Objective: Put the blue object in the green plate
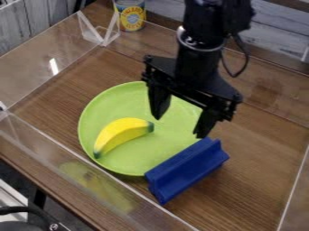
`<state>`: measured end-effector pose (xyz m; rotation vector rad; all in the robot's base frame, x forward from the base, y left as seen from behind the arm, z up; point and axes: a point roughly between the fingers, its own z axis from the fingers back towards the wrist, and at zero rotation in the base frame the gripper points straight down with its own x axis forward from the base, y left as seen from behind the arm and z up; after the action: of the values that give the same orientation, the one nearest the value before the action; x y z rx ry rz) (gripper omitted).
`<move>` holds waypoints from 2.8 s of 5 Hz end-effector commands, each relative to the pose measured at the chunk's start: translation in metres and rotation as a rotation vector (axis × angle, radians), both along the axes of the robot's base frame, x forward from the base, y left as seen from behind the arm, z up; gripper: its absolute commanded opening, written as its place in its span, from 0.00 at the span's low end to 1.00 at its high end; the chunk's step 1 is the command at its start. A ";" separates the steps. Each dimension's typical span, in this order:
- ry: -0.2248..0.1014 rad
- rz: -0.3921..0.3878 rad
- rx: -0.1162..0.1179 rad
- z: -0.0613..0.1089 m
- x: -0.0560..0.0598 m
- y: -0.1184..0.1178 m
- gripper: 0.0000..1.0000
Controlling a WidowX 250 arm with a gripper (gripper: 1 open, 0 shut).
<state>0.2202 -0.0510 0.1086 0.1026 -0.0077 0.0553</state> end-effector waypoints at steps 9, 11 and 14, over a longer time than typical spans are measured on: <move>-0.021 -0.153 -0.029 -0.014 0.034 -0.035 1.00; -0.014 -0.137 -0.025 -0.028 0.037 -0.022 1.00; -0.010 -0.131 -0.024 -0.062 0.026 -0.012 1.00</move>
<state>0.2438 -0.0626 0.0438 0.0787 -0.0093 -0.0773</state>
